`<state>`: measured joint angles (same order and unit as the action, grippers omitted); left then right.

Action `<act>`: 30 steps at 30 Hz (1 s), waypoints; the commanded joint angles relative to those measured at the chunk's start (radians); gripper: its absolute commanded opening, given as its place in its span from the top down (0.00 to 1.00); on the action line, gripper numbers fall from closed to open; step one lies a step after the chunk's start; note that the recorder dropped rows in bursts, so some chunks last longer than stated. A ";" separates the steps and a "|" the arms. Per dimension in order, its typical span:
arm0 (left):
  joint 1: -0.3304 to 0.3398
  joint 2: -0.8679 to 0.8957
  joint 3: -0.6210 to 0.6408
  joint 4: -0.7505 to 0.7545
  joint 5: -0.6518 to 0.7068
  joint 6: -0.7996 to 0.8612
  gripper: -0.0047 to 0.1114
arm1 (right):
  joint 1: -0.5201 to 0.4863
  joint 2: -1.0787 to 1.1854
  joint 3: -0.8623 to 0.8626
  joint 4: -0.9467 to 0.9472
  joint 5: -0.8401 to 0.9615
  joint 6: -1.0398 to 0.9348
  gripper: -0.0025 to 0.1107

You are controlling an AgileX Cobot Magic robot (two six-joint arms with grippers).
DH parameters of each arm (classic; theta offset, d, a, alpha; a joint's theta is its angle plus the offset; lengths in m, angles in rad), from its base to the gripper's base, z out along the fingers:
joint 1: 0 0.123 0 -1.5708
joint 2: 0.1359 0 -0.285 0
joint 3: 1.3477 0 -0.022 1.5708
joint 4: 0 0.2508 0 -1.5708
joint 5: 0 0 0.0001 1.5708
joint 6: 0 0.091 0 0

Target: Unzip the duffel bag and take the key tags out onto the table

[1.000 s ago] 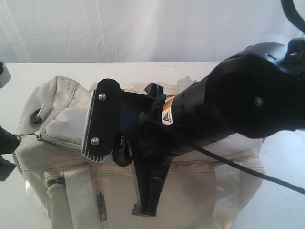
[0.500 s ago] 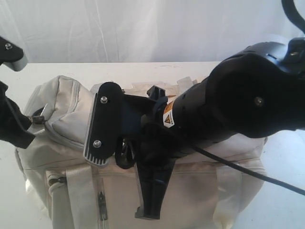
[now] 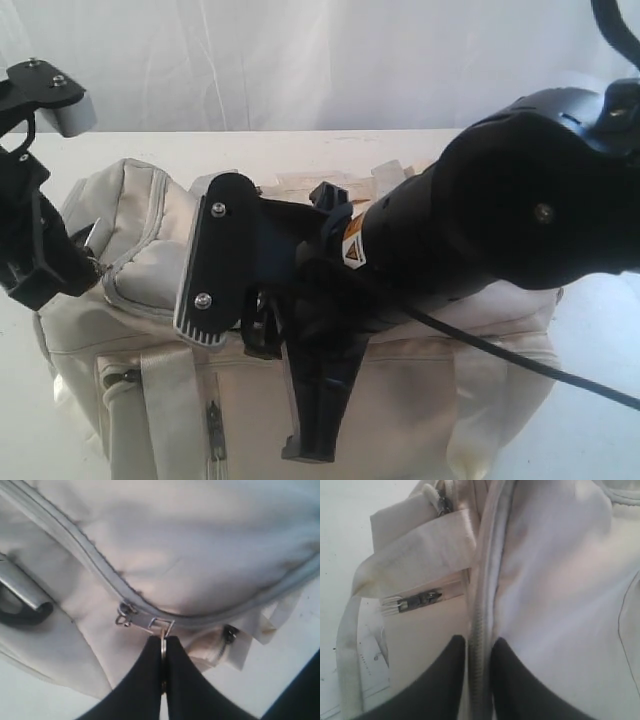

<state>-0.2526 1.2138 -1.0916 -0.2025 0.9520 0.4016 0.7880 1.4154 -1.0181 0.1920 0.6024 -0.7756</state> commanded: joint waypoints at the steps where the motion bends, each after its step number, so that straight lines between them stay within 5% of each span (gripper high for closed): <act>1: 0.003 -0.005 -0.042 -0.018 0.137 0.025 0.96 | -0.002 -0.028 -0.035 0.008 -0.026 0.017 0.55; 18: 0.003 -0.025 -0.119 0.034 0.132 0.040 0.96 | 0.098 0.106 -0.069 0.037 -0.267 0.014 0.55; 23: 0.003 -0.025 -0.119 0.059 0.087 0.040 0.96 | 0.101 0.148 -0.069 0.037 -0.268 0.014 0.70; 26: 0.022 -0.004 -0.119 0.063 0.007 0.040 0.96 | 0.101 0.148 -0.069 0.014 -0.240 0.014 0.98; 30: 0.059 0.070 -0.119 0.063 -0.057 0.040 0.96 | 0.101 0.148 -0.069 0.012 -0.200 0.014 0.98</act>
<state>-0.2088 1.2590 -1.2056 -0.1368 0.9347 0.4381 0.8875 1.5639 -1.0839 0.2066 0.3619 -0.7659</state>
